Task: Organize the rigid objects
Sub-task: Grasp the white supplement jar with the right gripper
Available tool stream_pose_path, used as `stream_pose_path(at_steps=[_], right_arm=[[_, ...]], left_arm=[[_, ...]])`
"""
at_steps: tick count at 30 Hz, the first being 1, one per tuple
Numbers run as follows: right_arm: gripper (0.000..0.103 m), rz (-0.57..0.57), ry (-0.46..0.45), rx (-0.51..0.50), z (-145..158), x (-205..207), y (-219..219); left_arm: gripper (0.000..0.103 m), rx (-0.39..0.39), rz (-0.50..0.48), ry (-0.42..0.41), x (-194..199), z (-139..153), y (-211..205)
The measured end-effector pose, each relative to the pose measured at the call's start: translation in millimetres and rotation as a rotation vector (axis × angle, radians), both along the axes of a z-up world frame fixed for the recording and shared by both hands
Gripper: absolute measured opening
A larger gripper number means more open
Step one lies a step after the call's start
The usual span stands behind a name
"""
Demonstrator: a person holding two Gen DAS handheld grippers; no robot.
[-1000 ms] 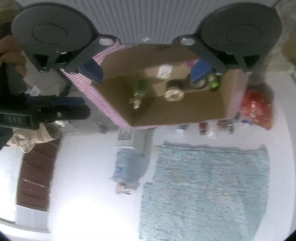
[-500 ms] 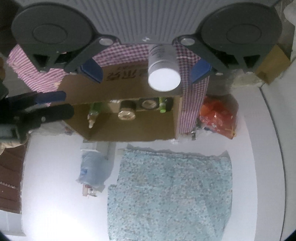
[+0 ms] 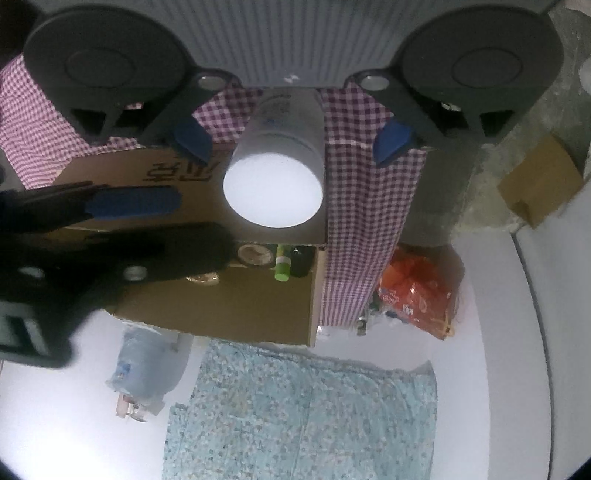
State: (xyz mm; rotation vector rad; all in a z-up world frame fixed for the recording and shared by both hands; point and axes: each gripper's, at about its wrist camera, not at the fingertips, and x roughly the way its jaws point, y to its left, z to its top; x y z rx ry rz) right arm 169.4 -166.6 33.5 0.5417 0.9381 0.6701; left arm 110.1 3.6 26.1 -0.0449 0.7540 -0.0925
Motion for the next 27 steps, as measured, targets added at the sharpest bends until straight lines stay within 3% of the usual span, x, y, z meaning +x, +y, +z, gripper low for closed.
stream_pose_path(at_steps=[4,12,16,27], right_arm=[[0.071,-0.001,0.026,-0.007,-8,11,11],[0.050,0.019,0.061,-0.003,-18,18,19],[0.046,0.015,0.061,-0.002,-19,17,18],[0.046,-0.011,0.067,0.005,-18,8,4]], left_arm=[[0.088,-0.014,-0.014,0.019,6,-5,2],[0.058,-0.048,-0.020,0.041,9,-8,-1],[0.057,-0.047,-0.012,0.038,8,-7,-1],[0.055,-0.072,-0.020,0.046,4,-4,-8]])
